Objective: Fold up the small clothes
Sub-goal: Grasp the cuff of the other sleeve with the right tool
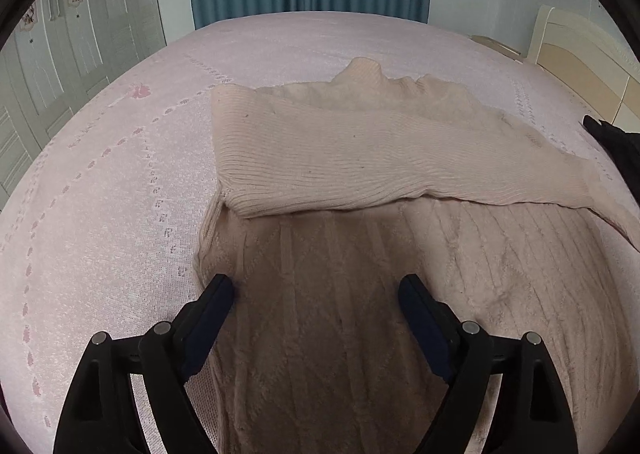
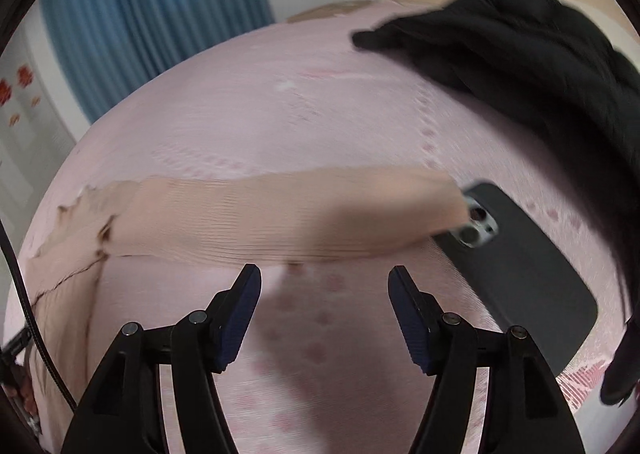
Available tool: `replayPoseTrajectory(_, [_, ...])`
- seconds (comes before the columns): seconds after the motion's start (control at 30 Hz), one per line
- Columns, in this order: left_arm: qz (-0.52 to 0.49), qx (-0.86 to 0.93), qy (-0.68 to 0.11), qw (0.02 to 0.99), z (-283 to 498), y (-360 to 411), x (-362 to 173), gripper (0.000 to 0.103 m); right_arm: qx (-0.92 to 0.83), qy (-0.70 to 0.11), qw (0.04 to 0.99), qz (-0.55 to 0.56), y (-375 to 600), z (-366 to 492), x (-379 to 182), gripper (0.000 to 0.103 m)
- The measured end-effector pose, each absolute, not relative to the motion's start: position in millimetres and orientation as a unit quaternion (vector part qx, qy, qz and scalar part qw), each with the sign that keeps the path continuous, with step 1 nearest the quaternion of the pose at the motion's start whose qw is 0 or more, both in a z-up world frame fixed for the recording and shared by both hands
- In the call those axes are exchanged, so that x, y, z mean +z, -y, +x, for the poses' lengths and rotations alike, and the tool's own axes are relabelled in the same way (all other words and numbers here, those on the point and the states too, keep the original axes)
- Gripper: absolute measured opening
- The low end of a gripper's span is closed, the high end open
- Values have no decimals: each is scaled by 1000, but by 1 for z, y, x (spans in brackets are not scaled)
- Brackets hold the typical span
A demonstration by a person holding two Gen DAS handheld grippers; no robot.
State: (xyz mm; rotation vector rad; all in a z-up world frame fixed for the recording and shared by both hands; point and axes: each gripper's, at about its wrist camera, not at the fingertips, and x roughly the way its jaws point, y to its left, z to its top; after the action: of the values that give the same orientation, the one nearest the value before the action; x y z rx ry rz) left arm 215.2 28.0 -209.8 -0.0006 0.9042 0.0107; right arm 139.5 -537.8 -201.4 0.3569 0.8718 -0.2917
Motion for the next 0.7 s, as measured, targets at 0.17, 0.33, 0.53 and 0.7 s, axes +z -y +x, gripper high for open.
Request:
replayPoseTrajectory(0.17, [1, 9, -438, 899, 216, -28, -211, 87, -137, -408, 871, 238, 565, 145, -220, 65])
replayPoseTrajectory(0.33, [-2, 9, -440, 898, 217, -28, -211, 88, -132, -408, 870, 241, 567, 166, -222, 62])
replayPoseTrajectory(0.53, [-6, 7, -439, 898, 218, -30, -211, 88, -130, -406, 875, 230, 569, 188, -219, 6])
replayPoseTrajectory(0.7, [-23, -1, -438, 899, 217, -36, -211, 88, -162, -354, 909, 146, 539, 193, -172, 6])
